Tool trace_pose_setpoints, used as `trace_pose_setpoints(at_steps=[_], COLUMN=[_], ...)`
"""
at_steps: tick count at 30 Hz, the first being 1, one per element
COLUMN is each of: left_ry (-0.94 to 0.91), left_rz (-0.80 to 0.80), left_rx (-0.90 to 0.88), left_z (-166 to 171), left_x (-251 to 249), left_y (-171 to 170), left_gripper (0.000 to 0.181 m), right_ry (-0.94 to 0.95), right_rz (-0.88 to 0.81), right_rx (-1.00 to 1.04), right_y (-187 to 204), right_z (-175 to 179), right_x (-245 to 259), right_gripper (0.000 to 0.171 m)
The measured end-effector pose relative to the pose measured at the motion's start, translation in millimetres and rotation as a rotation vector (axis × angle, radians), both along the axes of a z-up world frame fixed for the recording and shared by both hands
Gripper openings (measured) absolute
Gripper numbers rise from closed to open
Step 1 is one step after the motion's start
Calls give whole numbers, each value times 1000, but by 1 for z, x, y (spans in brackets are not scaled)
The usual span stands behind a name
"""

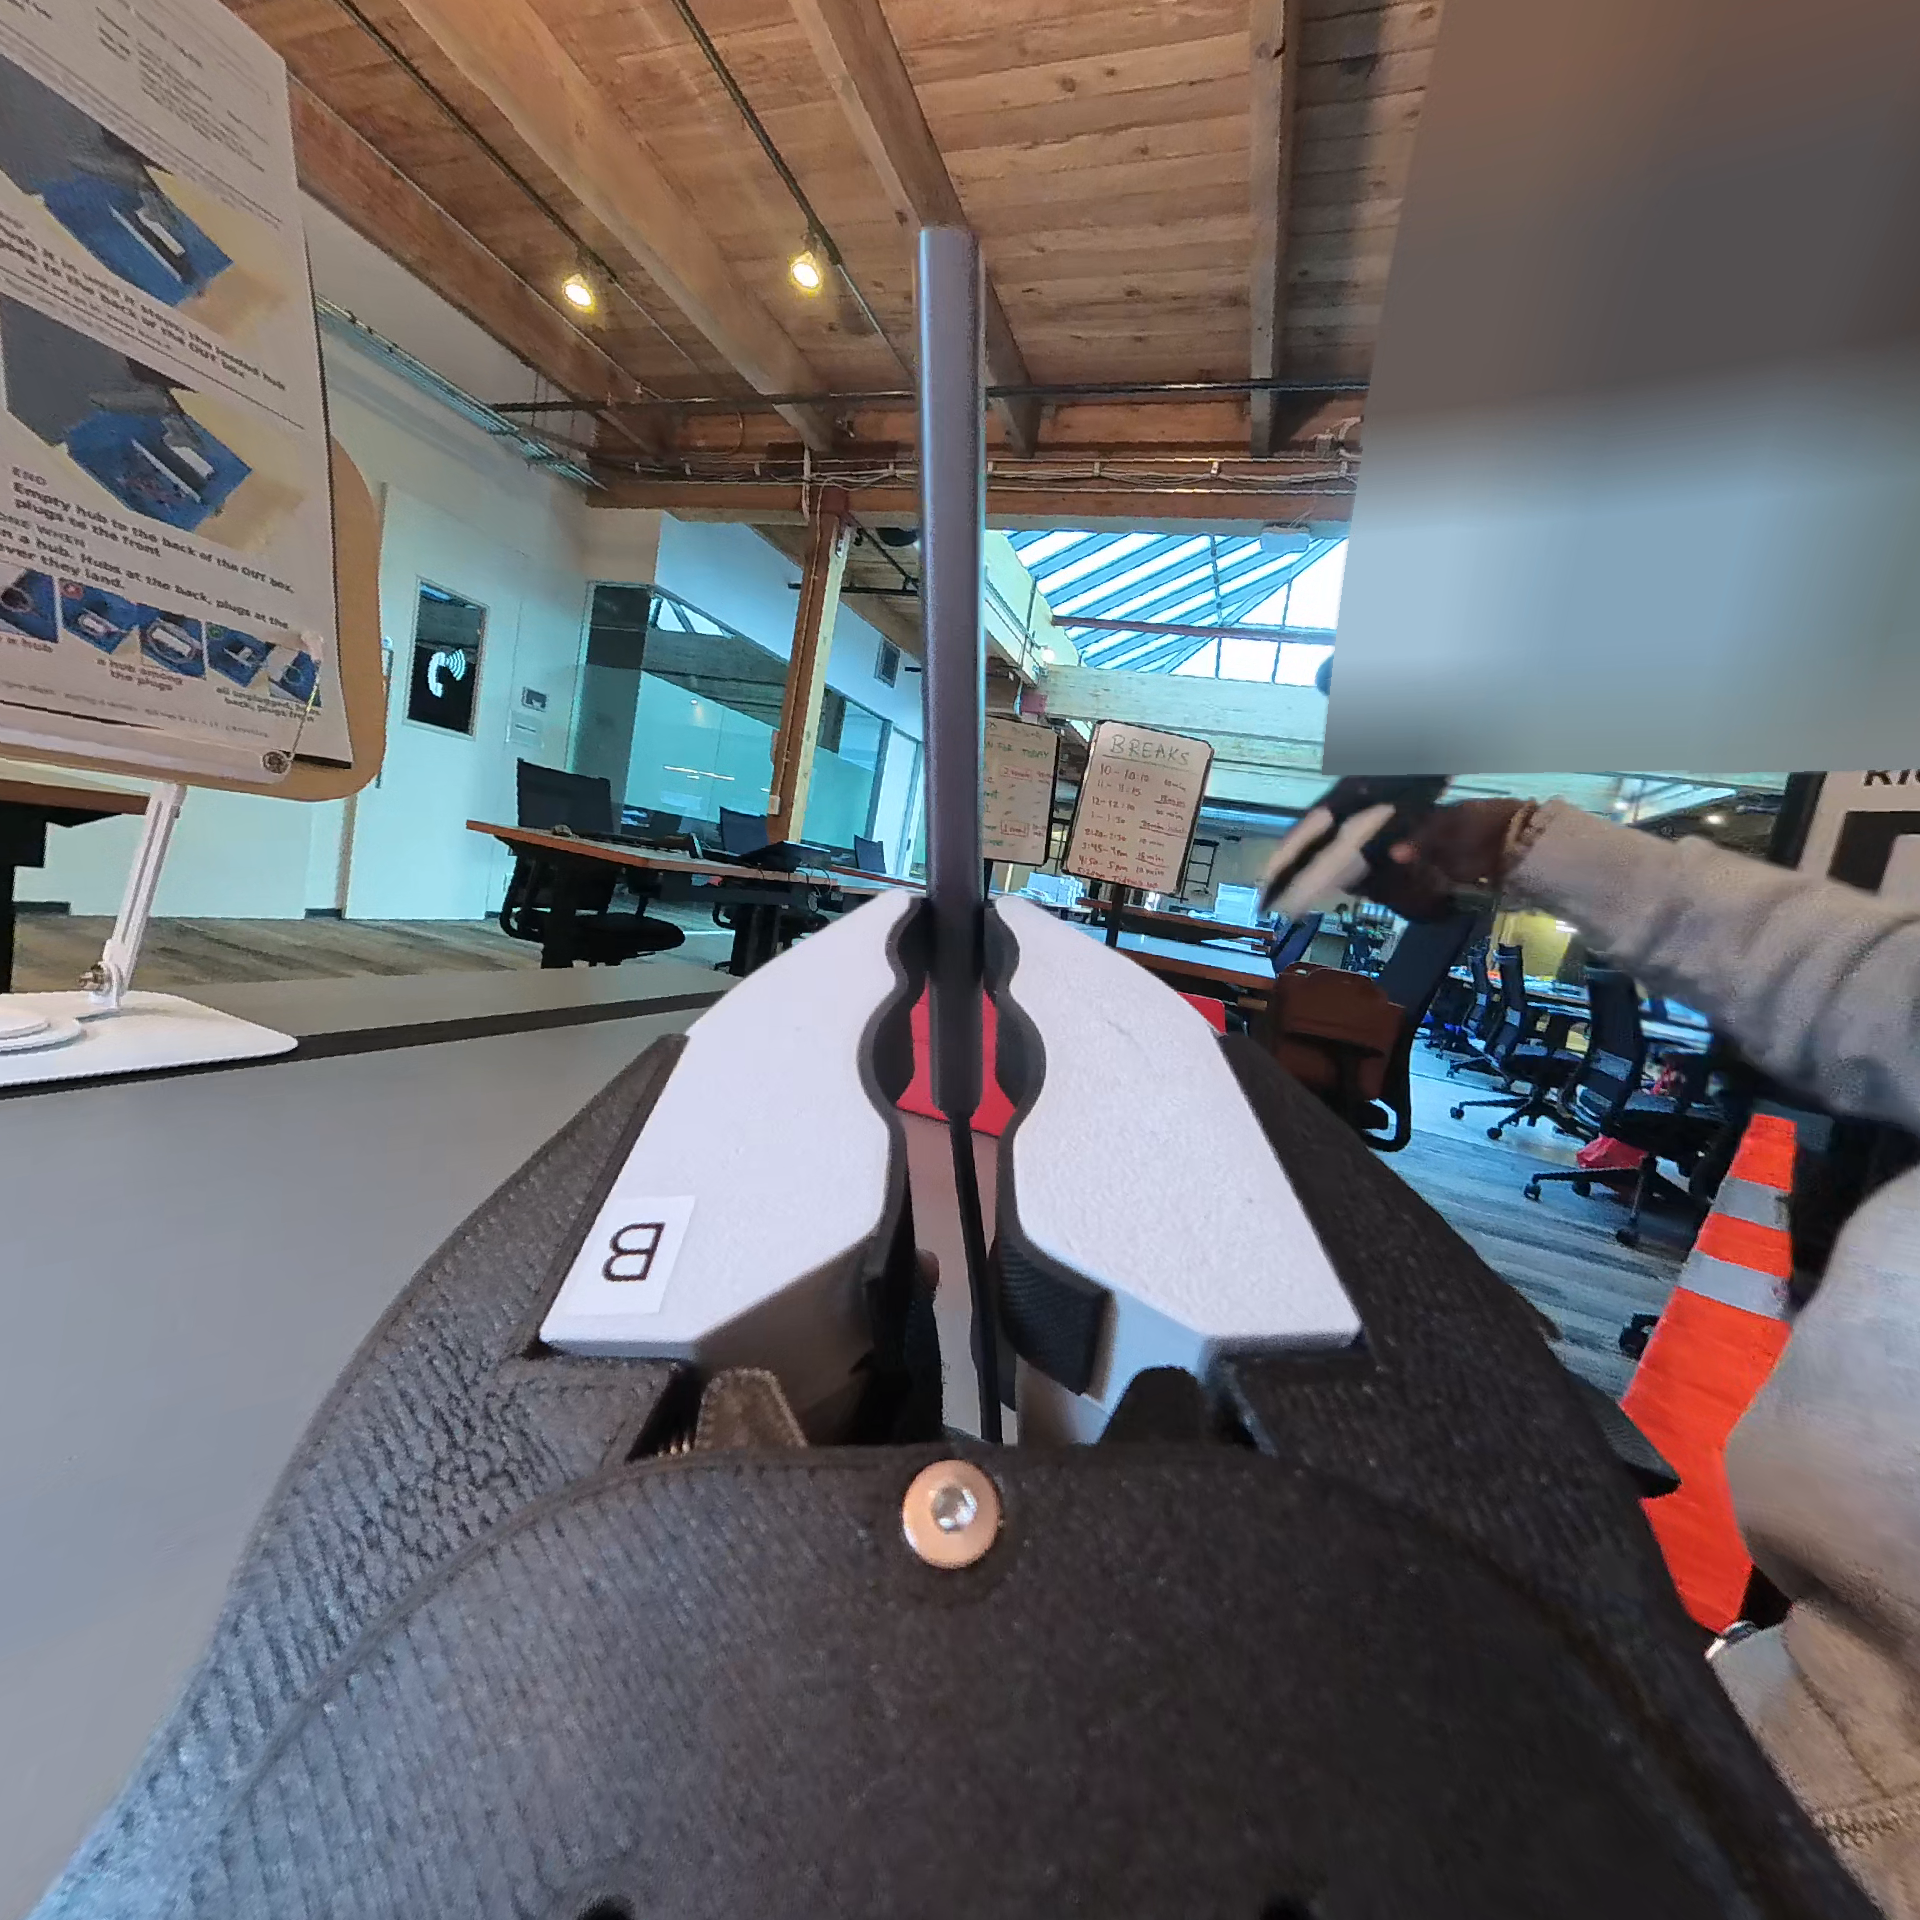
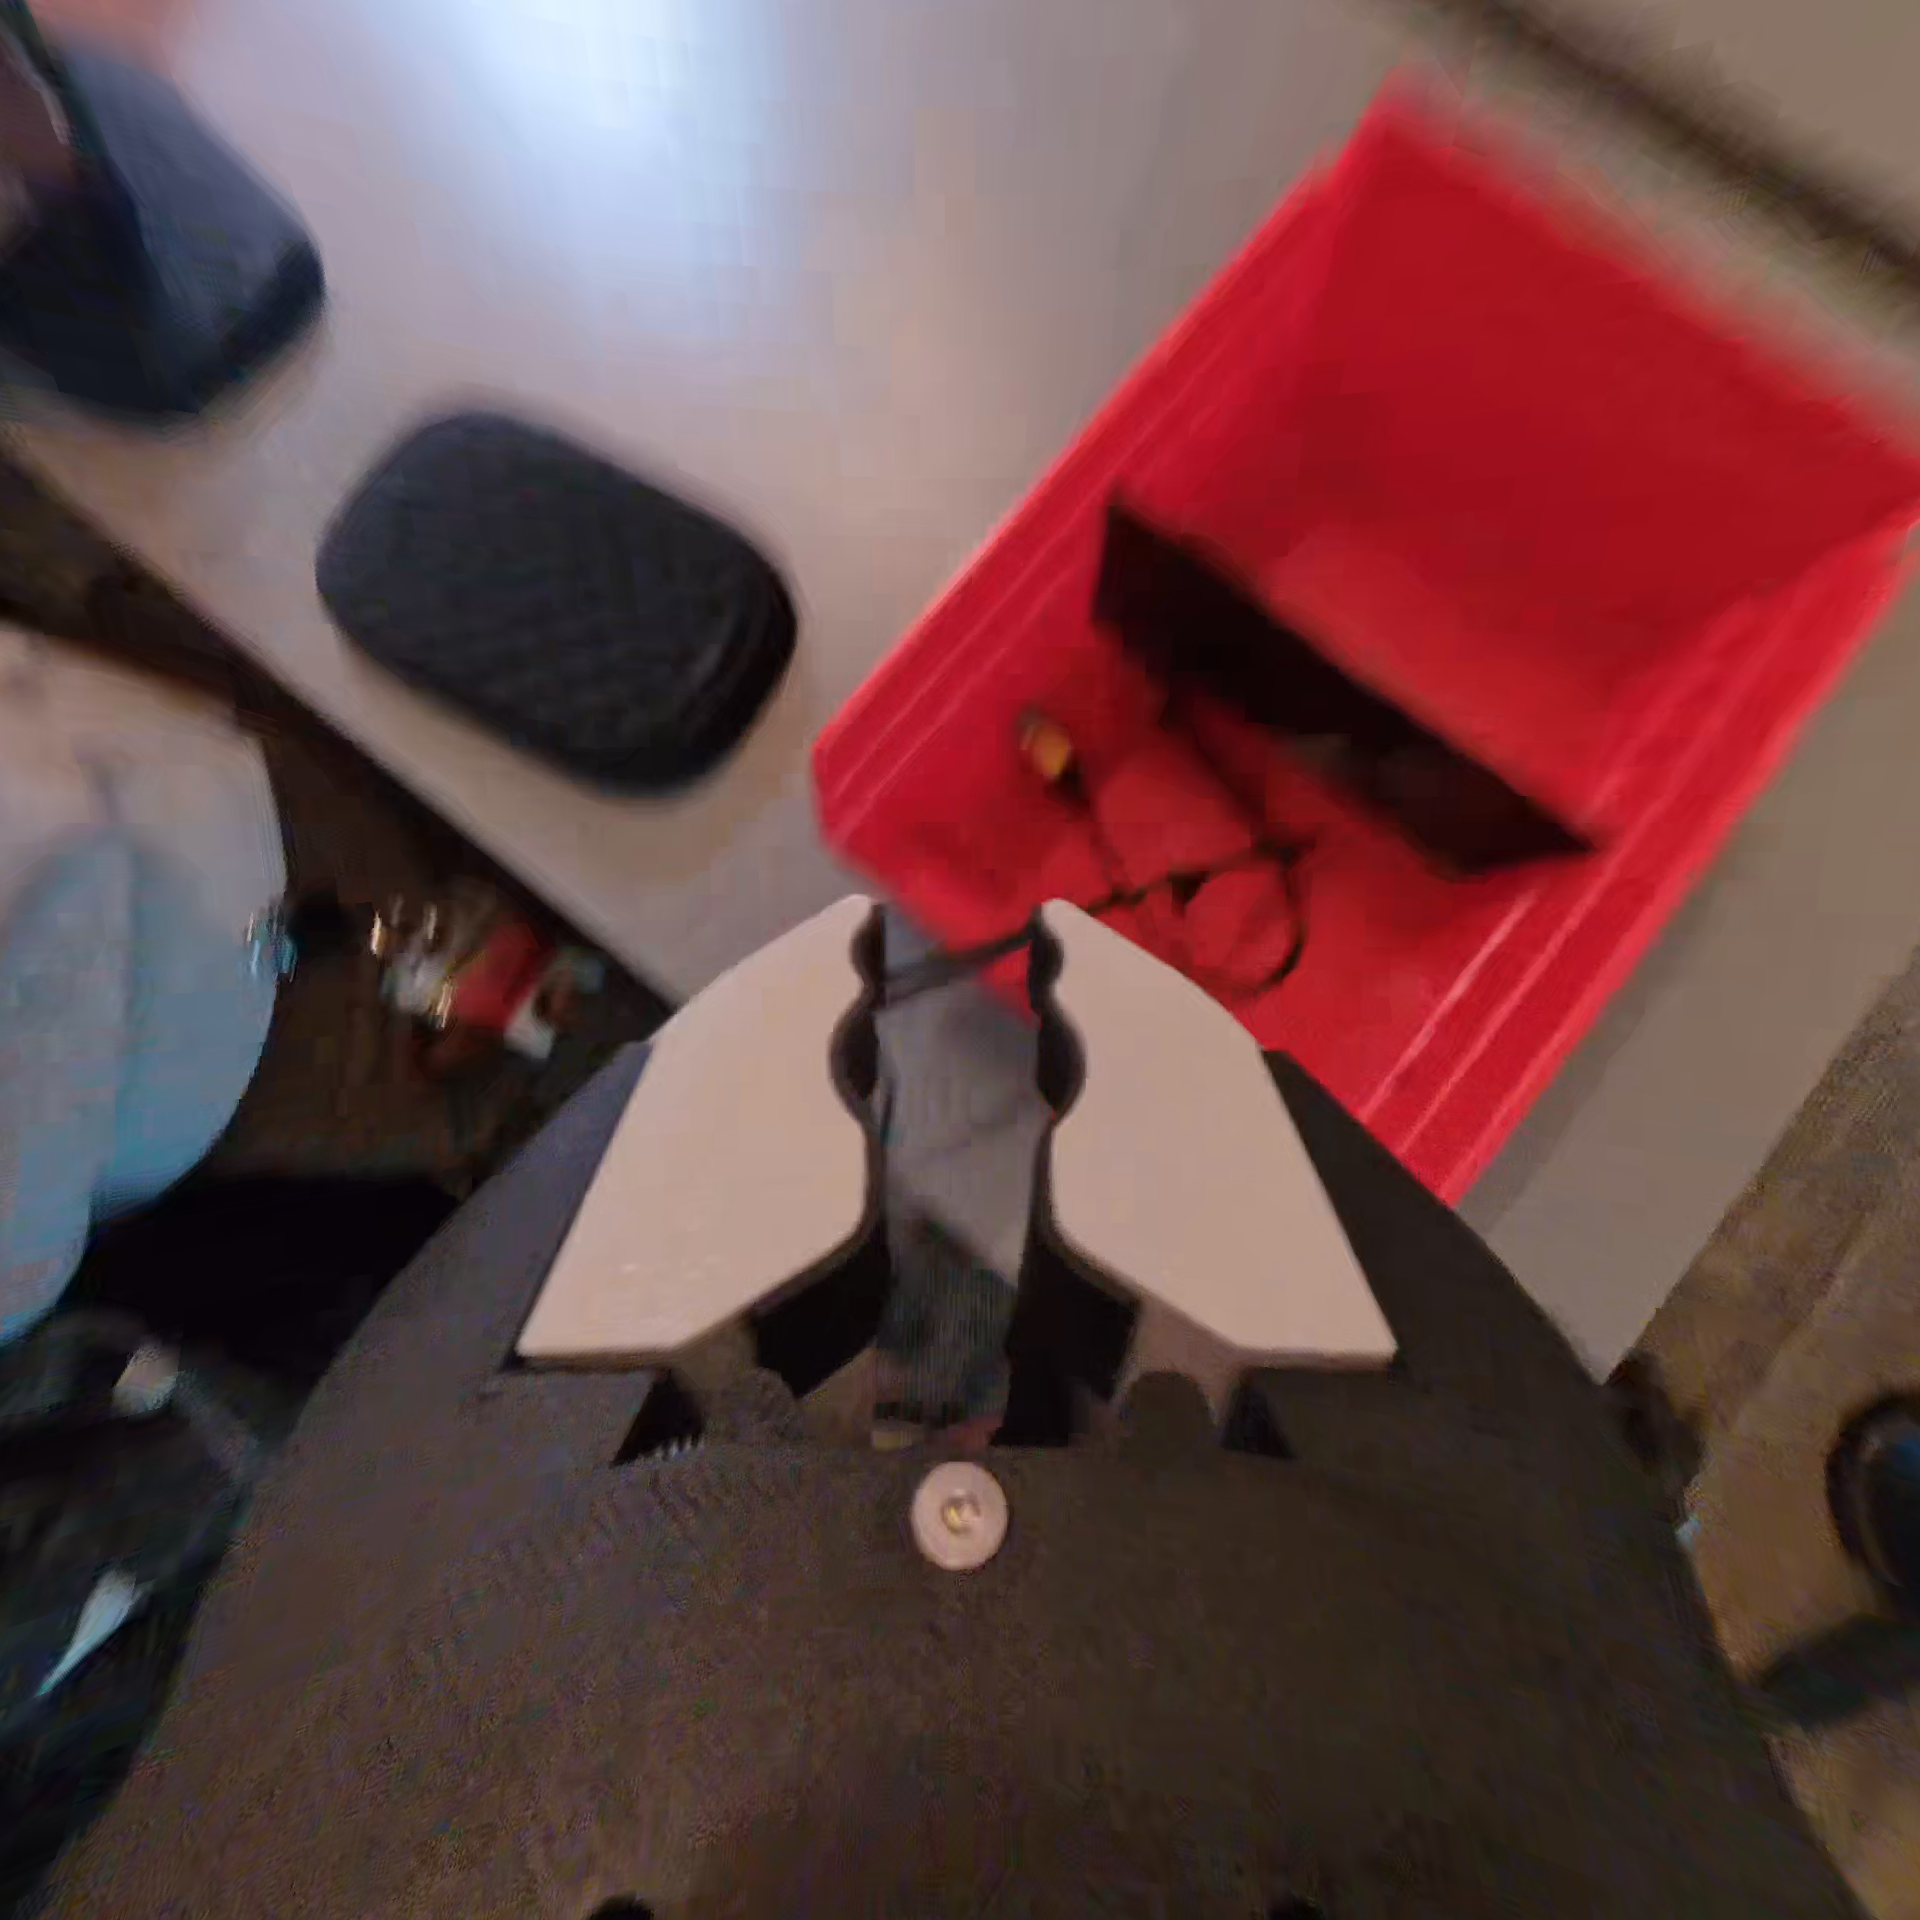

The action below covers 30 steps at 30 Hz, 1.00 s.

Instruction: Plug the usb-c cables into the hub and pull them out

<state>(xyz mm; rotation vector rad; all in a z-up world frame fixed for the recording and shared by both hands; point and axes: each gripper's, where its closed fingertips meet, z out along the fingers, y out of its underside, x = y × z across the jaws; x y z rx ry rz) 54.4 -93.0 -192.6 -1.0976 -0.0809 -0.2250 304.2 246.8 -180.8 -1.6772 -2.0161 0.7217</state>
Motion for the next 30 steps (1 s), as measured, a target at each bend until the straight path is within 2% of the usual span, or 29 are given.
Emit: trace_pose_setpoints(at_steps=[2,4,5,6,7,8,9,12,18,20,23,26,30], left_ry=[0,2,5,5,1,-2,-2,-12,-58,-52,-29,-27,-27], left_rz=[-7,-8,-7,-8,-11,-12,-16,-21,-27,-31,-31,-30,-30], left_rx=[-12,-21,-22,-26,-33,-39,-41,-45,-31,-34,-33,-25,-20], left_z=[-1,-2,-2,-2,-3,-4,-4,-4,-4,-4,-3,-3,-2], left_x=[0,1,1,1,1,0,0,-1,-6,-5,-2,-2,-2], left_y=[2,3,3,4,5,6,6,7,5,5,5,4,3], left_gripper=[11,10,11,11,11,11,11,10,11,11,11,11,11], right_ry=[-313,-358,-279,-132,-54,-26,-42,-53,46,82,197,326,446], right_rz=[-20,-92,-179,-258,-138,-78,-100,-127,-71,-79,-108,-112,-141], right_rx=[-59,-186,-96,69,164,160,95,63,11,29,99,108,145], right_y=[-21,-52,-45,-27,-35,-48,-52,-27,-23,-14,6,7,7], right_z=[-62,-126,-159,-176,-178,-175,-171,-142,-81,-46,23,90,141], right_x=[53,73,64,50,48,49,55,64,44,40,29,17,4], right_gripper=[69,63,60,57,53,19,2,2,2,2,2,2,3])
